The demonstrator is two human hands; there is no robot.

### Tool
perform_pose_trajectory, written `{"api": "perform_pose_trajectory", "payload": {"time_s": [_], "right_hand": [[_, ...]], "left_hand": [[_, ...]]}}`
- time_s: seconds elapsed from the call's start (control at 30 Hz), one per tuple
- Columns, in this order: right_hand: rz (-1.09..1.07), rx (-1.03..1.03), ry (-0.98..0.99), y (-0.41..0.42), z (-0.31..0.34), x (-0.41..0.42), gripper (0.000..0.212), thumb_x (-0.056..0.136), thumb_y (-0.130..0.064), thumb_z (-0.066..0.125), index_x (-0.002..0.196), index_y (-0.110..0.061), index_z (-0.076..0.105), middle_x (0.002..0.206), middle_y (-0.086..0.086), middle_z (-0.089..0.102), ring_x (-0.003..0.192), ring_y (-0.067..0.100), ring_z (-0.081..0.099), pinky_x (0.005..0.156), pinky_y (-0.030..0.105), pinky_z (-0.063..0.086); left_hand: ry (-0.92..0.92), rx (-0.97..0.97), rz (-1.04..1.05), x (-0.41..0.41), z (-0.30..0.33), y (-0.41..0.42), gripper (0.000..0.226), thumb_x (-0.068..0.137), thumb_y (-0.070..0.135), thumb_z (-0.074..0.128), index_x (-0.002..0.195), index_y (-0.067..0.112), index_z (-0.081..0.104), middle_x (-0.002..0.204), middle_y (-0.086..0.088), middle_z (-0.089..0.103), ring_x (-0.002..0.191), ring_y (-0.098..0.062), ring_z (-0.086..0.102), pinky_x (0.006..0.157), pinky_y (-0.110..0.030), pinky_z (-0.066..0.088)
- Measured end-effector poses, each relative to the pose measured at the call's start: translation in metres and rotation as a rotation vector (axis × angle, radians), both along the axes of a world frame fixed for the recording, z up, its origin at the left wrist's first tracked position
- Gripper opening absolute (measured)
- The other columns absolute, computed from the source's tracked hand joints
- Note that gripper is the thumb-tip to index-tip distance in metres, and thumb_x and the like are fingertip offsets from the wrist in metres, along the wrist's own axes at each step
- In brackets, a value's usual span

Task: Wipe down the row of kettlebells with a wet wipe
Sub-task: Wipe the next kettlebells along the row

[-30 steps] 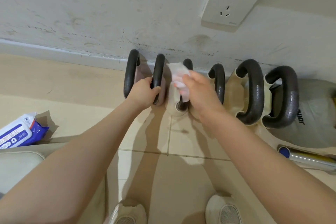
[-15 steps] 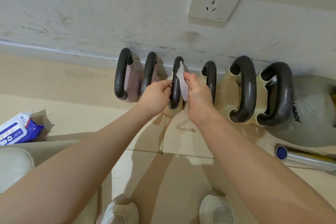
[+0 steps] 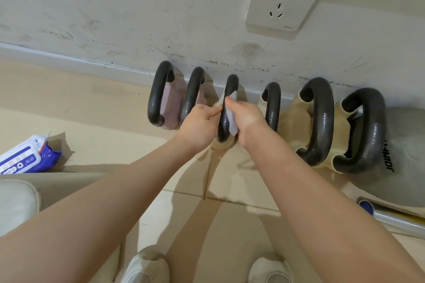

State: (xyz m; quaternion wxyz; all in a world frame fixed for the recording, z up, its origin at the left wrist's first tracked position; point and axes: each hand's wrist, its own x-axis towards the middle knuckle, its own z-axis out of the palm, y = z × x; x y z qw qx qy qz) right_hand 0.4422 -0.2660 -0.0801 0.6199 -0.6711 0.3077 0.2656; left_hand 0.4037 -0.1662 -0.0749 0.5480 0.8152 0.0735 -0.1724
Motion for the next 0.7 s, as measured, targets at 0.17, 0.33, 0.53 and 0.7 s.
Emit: {"api": "perform_pose_trajectory", "payload": {"time_s": [0.17, 0.33, 0.53, 0.7], "right_hand": [[-0.015, 0.064, 0.015, 0.006, -0.001, 0.006, 0.024, 0.094, -0.038, 0.046, 0.091, -0.017, 0.058, 0.087, 0.006, 0.063, 0.077, 0.021, 0.06, 0.059, 0.03, 0.043], [0.04, 0.014, -0.014, 0.002, -0.003, 0.015, 0.025, 0.09, -0.033, 0.055, 0.096, -0.009, 0.061, 0.101, 0.014, 0.067, 0.096, 0.031, 0.063, 0.093, 0.044, 0.048], [0.051, -0.066, -0.183, 0.013, 0.001, 0.009, 0.021, 0.095, -0.019, 0.047, 0.111, -0.007, 0.053, 0.101, 0.012, 0.063, 0.088, 0.024, 0.06, 0.081, 0.031, 0.049], [0.077, -0.119, -0.427, 0.014, -0.017, -0.047, 0.034, 0.093, -0.01, 0.047, 0.127, -0.01, 0.043, 0.11, -0.004, 0.055, 0.097, 0.01, 0.051, 0.083, 0.019, 0.038]], "left_hand": [[0.055, 0.03, 0.058, -0.004, -0.001, -0.001, 0.041, 0.093, -0.002, 0.034, 0.119, 0.013, 0.062, 0.071, -0.005, 0.046, 0.075, -0.021, 0.047, 0.07, -0.027, 0.041], [0.147, -0.014, 0.059, -0.001, -0.002, 0.0, 0.05, 0.092, -0.002, 0.033, 0.133, 0.021, 0.05, 0.078, 0.002, 0.054, 0.08, -0.017, 0.052, 0.077, -0.026, 0.044], [0.27, -0.17, 0.269, 0.019, 0.004, 0.011, 0.038, 0.091, 0.0, 0.036, 0.118, 0.012, 0.06, 0.083, -0.009, 0.06, 0.067, -0.016, 0.053, 0.063, -0.026, 0.051], [0.226, -0.147, 0.374, 0.049, 0.009, 0.0, 0.024, 0.093, 0.011, 0.037, 0.104, 0.015, 0.058, 0.075, -0.002, 0.055, 0.07, -0.016, 0.051, 0.063, -0.024, 0.045]]}}
